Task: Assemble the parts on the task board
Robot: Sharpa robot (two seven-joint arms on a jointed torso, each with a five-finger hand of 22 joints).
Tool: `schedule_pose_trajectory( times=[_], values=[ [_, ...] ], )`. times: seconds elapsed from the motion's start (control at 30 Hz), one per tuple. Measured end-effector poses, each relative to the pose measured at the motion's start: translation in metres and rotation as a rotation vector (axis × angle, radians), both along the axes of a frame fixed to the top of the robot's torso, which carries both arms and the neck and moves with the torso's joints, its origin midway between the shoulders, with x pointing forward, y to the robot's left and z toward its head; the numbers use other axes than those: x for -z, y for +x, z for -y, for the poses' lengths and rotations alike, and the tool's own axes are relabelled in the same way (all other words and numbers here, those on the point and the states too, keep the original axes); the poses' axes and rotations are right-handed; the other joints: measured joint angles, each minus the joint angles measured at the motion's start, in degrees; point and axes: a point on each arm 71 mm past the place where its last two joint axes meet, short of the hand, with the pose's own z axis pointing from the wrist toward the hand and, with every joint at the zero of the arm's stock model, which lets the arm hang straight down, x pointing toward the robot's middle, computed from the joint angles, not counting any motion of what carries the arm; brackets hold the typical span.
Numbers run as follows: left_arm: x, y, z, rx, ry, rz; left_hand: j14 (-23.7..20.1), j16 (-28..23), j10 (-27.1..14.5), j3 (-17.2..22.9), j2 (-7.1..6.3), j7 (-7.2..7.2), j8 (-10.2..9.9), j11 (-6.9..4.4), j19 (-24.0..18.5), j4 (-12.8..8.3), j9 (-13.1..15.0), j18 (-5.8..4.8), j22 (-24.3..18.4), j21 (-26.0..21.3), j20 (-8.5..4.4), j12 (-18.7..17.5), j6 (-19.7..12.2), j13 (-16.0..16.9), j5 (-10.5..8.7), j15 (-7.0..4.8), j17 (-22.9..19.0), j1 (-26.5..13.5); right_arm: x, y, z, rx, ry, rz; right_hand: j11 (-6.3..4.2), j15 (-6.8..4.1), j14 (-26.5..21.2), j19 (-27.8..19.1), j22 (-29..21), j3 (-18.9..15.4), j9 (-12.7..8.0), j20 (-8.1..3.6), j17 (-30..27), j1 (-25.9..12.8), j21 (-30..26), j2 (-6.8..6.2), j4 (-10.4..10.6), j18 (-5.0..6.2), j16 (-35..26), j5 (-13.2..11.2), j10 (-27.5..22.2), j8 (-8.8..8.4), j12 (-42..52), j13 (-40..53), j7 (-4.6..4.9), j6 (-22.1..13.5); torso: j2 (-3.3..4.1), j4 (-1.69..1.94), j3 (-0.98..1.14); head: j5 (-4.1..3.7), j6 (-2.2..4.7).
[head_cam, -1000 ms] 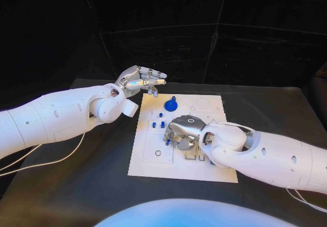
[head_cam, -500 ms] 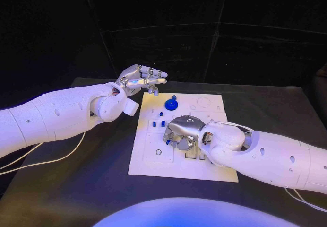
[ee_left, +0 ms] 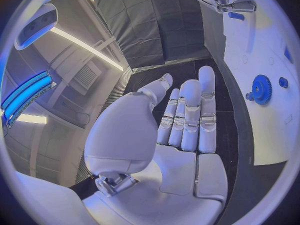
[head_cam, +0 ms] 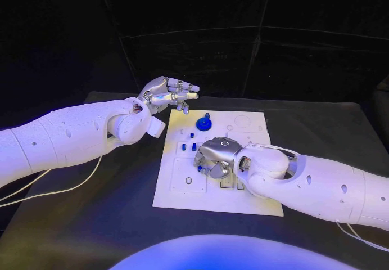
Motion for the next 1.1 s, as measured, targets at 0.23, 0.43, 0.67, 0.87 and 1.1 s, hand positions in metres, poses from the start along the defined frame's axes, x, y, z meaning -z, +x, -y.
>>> schedule_pose_trajectory(
  times=[0.23,0.43,0.67,0.87,1.1],
  values=[
    [0.000,0.000,0.000,0.001,0.001,-0.002,0.00,0.00,0.00,0.00,0.00,0.21,0.00,0.00,0.00,0.00,0.00,0.00,-0.07,0.00,0.00,0.36,-0.21,0.00,0.00,0.00,-0.08,0.00,-0.001,-0.001,0.004,0.008,0.011,0.009,0.21,0.41,0.00,-0.59,-1.51,-1.45,0.00,0.20,-0.93,-0.33,-0.87,-0.34,0.18,0.01,-0.29,0.00,-2.17,0.00,-0.01,0.15,0.21,-1.35,-0.01,0.00,0.01,0.04,-0.05],
    [0.000,0.000,-0.001,-0.001,0.003,-0.005,0.00,0.00,0.00,0.00,0.00,0.21,0.00,0.00,0.00,0.00,0.00,0.00,-0.07,0.00,0.00,0.36,-0.21,0.00,0.00,0.00,-0.08,0.00,-0.007,-0.005,0.016,0.023,0.060,0.026,0.42,0.41,0.00,-0.59,-1.51,-2.24,0.06,0.20,-0.30,-0.54,-0.87,-0.56,0.23,0.01,-0.29,0.32,-2.37,0.00,0.45,0.22,0.02,-1.54,-0.06,0.00,0.04,0.05,0.03],
    [0.001,0.001,-0.002,-0.002,0.005,-0.007,0.00,0.00,0.00,0.00,0.00,0.21,0.00,0.00,0.00,0.00,0.00,0.00,-0.06,0.00,0.00,0.36,-0.21,0.00,0.00,0.00,-0.08,0.00,-0.019,-0.009,0.042,0.069,0.128,0.032,0.42,0.40,0.00,-0.59,-1.51,-3.22,0.11,0.20,-0.07,-0.85,-0.87,-0.88,0.53,0.00,0.00,0.32,-2.37,0.00,1.26,0.28,0.23,-1.75,-0.09,-0.01,0.03,-0.30,0.38],
    [0.001,0.001,-0.003,-0.003,0.006,-0.008,0.00,0.00,0.00,-0.16,0.00,0.21,0.00,0.00,0.00,-0.16,0.00,0.00,-0.06,-0.23,0.00,0.36,-0.21,0.00,0.00,0.00,-0.07,0.00,-0.043,0.008,0.071,0.151,0.160,0.056,-0.16,0.40,0.00,-0.59,-2.74,-6.67,0.12,0.20,0.04,-1.22,-2.01,-1.24,1.05,0.00,0.37,1.07,-2.95,0.00,2.35,0.28,-0.31,-3.95,-0.10,-0.09,0.02,-1.32,1.11],
    [0.002,0.001,-0.003,-0.001,0.007,-0.011,0.00,0.00,0.00,-0.16,0.00,0.21,0.00,0.00,0.00,-0.16,0.00,0.00,-0.06,-0.23,0.00,0.36,-0.21,0.00,0.00,0.00,-0.07,0.00,-0.049,0.027,0.102,0.245,0.130,0.068,-0.30,0.40,0.00,-0.59,-3.80,-11.81,0.14,0.20,-0.09,-0.64,-2.61,-1.50,1.31,0.01,0.43,0.95,-4.73,0.00,3.11,0.28,-0.59,-4.42,-0.09,-0.08,0.00,-2.17,1.99]
  ],
)
